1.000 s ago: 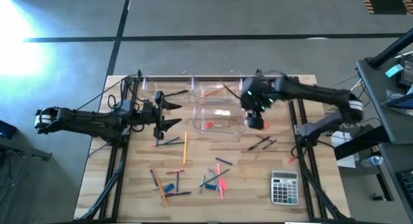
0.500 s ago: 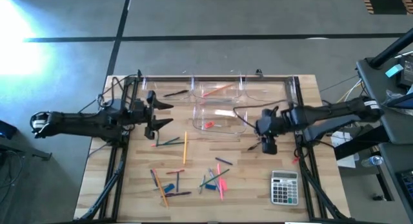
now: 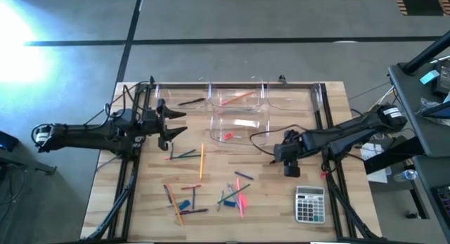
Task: Sort crayons/erasers/pens/pencils in bins
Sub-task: Put the black pen into the top left transparent bin
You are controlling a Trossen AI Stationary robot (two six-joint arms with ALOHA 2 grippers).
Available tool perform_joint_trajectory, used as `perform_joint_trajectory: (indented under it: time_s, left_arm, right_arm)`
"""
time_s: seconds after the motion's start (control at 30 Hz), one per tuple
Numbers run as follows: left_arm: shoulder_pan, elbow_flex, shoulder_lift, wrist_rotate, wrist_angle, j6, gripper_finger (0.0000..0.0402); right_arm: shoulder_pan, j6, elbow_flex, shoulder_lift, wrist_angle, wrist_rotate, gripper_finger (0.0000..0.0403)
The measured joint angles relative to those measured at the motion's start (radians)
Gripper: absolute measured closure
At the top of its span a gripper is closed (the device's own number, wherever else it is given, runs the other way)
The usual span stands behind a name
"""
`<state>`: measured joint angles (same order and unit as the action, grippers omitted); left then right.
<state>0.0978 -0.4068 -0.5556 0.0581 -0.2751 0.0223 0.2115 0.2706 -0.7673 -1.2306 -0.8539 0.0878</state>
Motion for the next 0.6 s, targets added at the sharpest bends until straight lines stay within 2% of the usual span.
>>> perform_joint_trajectory:
  time_s: [0.27, 0.4, 0.6]
  left_arm:
    - [0.0, -0.01, -0.032, 0.0, -0.007, 0.0, 0.0162]
    - [0.0, -0.01, -0.034, 0.0, -0.01, 0.0, 0.0162]
    - [0.0, -0.01, -0.035, 0.0, -0.011, -0.003, 0.0162]
  right_arm:
    - [0.0, -0.021, 0.02, -0.082, 0.047, 0.003, 0.023]
    - [-0.003, -0.036, 0.069, -0.065, 0.136, 0.003, 0.023]
    - [-0.029, -0.033, 0.117, -0.039, 0.164, 0.012, 0.023]
